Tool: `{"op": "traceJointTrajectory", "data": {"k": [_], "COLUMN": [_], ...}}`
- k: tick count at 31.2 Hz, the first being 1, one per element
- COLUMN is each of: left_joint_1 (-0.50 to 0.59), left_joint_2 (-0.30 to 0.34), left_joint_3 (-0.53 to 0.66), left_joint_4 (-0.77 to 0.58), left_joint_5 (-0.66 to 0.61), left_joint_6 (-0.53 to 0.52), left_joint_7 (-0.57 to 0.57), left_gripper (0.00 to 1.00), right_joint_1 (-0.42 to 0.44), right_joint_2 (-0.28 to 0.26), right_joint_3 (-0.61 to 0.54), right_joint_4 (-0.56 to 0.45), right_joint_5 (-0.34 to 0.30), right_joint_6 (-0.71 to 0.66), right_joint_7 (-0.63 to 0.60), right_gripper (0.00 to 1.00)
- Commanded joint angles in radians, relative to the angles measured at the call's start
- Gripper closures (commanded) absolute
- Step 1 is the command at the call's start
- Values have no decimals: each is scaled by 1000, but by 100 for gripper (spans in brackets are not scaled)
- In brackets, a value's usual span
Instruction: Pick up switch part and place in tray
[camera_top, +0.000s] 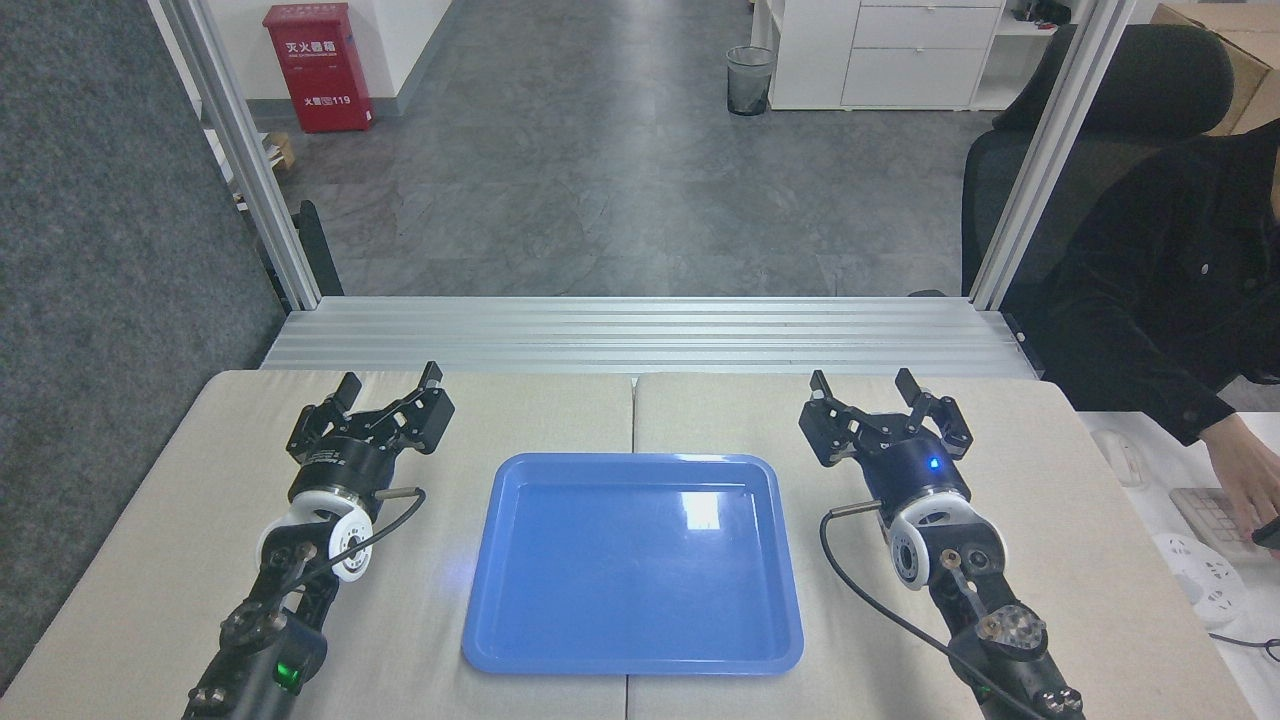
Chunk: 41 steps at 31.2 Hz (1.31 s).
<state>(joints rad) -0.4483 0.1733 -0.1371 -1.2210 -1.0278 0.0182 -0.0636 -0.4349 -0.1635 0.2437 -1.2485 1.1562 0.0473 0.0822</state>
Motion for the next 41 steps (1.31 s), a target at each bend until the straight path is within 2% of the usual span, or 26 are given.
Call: {"op": "traceJointTrajectory", "data": {"k": [1,11,17,23,31,35,41], "left_joint_1": [0,0,-1,0,-1,0,-1], "left_joint_2": [0,0,0,0,0,0,0], "left_joint_3": [1,-1,-1,1,-1,1,1], "left_joint_4": [0,0,0,0,0,0,0], "left_joint_5": [0,0,0,0,0,0,0], "left_joint_6": [0,0,0,0,0,0,0], "left_joint_7": [1,1,1,1,1,1,1], "left_gripper": [0,0,0,0,0,0,0], "right_joint_1": [10,12,10,5,22,16,28], "right_joint_2": [2,-20,-134,-188,-194,-200,-192], "right_joint_3": [6,-3,-6,-49,-67,-96,-92], "right_joint_4": [-6,-6,10,58,89,136,135], "right_joint_5": [0,5,-7,-82,-87,-89,-85], "right_joint_6": [2,3,-23,-107,-136,-144,-144], "right_joint_7": [2,4,17,17,10,10,8], "right_gripper": [0,0,0,1,2,2,3]}}
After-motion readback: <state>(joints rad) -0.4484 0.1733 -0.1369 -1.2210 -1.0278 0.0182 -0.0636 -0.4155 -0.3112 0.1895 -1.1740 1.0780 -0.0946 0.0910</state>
